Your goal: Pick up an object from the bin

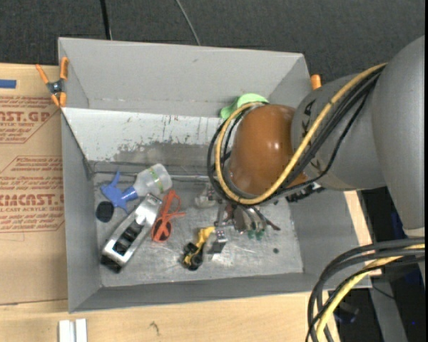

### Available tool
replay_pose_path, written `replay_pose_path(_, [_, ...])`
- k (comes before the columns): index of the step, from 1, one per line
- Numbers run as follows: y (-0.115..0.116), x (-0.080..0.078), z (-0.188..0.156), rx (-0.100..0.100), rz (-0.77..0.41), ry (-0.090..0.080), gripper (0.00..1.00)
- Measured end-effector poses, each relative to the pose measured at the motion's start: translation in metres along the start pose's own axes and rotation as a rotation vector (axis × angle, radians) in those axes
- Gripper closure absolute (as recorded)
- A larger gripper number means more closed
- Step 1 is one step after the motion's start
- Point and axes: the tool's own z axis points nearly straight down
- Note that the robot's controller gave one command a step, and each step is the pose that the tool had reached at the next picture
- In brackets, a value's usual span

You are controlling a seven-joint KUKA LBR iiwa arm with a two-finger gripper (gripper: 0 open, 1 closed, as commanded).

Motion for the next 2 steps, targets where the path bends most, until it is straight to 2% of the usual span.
replay_pose_path(1, [0.006,0.009,0.020,-0.001,-0.026,0.015,0.00])
replay_pose_path(2, [-0.015,0.026,-0.015,0.000,-0.043,0.021,0.00])
